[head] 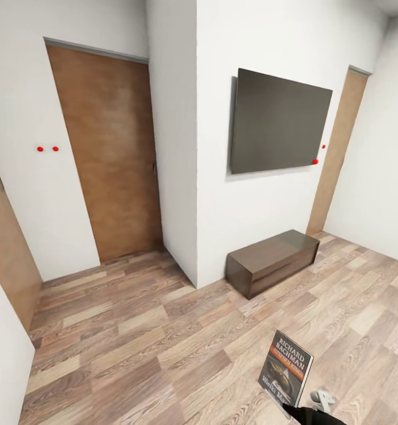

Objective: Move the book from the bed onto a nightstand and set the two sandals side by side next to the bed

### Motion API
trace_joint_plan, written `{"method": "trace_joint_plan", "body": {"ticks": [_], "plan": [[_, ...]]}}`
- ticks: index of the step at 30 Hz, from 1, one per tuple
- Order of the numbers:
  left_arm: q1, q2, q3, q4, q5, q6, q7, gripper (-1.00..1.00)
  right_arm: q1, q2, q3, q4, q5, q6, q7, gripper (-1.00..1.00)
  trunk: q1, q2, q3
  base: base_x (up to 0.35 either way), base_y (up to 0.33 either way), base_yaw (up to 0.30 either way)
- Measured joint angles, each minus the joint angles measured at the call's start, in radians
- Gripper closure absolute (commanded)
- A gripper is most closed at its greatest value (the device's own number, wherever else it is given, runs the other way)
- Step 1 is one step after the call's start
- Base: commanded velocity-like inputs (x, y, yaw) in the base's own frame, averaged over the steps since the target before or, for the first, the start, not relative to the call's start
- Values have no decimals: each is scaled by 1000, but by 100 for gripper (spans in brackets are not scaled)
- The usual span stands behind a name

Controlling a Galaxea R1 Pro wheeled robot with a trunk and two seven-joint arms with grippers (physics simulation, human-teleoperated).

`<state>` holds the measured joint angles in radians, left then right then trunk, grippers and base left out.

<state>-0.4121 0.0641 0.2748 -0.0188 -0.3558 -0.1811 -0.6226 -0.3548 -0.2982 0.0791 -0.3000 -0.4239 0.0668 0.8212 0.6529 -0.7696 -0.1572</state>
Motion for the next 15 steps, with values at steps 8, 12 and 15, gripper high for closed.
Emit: {"method": "trace_joint_plan", "body": {"ticks": [8, 12, 15], "plan": [[0, 0, -1, 0, 1, 0, 0, -100, 0, 0, 0, 0, 1, 0, -1, 100, 0, 0, 0, 0, 0, -283], [0, 0, 0, 0, 1, 0, 0, -100, 0, 0, 1, 0, 1, 0, -2, 100, 0, 0, 0, 0, 0, -283], [0, 0, -1, 0, 0, 0, 0, -100, 0, 0, 2, 0, 1, 0, -3, 100, 0, 0, 0, 0, 0, -282]]}}
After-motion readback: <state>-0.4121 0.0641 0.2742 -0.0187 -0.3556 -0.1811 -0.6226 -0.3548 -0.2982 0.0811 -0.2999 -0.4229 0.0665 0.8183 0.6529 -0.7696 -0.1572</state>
